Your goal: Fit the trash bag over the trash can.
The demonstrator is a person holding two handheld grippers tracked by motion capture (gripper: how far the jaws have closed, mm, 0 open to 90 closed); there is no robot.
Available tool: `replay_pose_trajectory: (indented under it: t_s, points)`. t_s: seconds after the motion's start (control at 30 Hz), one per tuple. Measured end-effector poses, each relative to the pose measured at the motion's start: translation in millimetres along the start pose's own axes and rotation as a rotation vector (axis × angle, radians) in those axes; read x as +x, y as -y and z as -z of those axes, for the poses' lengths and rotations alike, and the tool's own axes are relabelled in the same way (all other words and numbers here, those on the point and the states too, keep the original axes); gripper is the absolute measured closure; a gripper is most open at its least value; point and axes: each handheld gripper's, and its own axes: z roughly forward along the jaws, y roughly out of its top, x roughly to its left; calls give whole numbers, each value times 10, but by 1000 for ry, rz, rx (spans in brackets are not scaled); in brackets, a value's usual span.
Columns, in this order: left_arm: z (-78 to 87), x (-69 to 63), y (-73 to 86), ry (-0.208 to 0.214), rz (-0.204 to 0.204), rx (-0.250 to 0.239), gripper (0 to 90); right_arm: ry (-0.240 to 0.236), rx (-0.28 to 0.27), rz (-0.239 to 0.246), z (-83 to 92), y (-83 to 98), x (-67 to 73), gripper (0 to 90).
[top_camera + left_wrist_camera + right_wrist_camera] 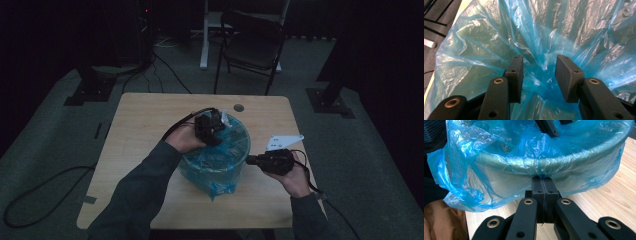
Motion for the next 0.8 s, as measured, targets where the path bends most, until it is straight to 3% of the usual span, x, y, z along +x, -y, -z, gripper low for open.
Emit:
replay_pose_trajectory:
  t_s: [0.27, 0.43, 0.8]
  points:
    - [-159, -55, -64, 24, -36, 58, 574, -3, 0, 3, 8, 0, 3, 900]
    - [-198, -66, -68, 20, -48, 83, 571, -4, 0, 3, 9, 3, 0, 900]
    - [-334, -103, -84, -1, -82, 191, 563, -6, 1, 5, 11, 3, 3, 900]
